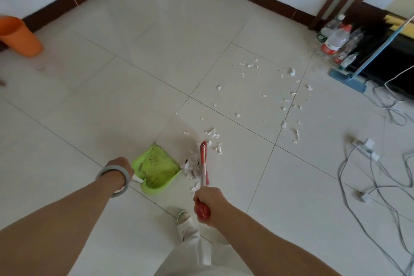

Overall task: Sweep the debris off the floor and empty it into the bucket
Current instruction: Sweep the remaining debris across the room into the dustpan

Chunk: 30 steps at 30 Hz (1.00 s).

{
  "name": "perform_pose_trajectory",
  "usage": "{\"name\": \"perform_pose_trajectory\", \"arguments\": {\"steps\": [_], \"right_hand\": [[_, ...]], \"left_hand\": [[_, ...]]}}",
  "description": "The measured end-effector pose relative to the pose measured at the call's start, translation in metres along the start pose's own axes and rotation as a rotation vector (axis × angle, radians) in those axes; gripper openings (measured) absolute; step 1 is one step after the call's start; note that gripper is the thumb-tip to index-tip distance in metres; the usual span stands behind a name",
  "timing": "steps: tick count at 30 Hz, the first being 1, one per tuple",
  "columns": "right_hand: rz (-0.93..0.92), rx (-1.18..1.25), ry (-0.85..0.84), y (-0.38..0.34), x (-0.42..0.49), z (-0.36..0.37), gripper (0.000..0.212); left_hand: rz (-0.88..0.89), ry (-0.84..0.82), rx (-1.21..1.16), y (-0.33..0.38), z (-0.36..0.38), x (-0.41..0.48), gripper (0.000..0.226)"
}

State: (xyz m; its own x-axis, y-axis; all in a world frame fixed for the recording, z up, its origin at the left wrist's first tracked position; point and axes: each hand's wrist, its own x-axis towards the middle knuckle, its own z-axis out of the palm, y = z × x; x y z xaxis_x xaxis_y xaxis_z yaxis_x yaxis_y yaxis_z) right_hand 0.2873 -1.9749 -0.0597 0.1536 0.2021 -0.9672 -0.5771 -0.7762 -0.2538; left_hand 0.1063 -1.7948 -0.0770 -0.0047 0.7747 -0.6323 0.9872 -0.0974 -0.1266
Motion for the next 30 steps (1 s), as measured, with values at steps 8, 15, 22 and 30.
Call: {"name": "perform_pose_trajectory", "arguments": {"steps": [8, 15, 22, 30], "right_hand": [[-0.085, -0.309, 0.174, -0.057, 0.016, -0.033, 0.022], [-0.103, -0.429, 0.231, -0.122, 0.035, -0.074, 0.023], [-0.036, -0.684, 0.087, -0.128, 0.049, -0.057, 0.014], [-0.074, -0.703, 0.005, -0.176, 0.035, -0.049, 0.015]], "left_hand": [[-0.073, -0.001, -0.074, -0.01, -0.006, 0.008, 0.026], [-0.118, -0.001, -0.116, -0.006, -0.001, 0.019, 0.027], [-0.155, -0.1, -0.068, 0.018, -0.008, 0.026, 0.034], [-0.21, -0.111, -0.103, 0.05, -0.027, 0.034, 0.024]]}}
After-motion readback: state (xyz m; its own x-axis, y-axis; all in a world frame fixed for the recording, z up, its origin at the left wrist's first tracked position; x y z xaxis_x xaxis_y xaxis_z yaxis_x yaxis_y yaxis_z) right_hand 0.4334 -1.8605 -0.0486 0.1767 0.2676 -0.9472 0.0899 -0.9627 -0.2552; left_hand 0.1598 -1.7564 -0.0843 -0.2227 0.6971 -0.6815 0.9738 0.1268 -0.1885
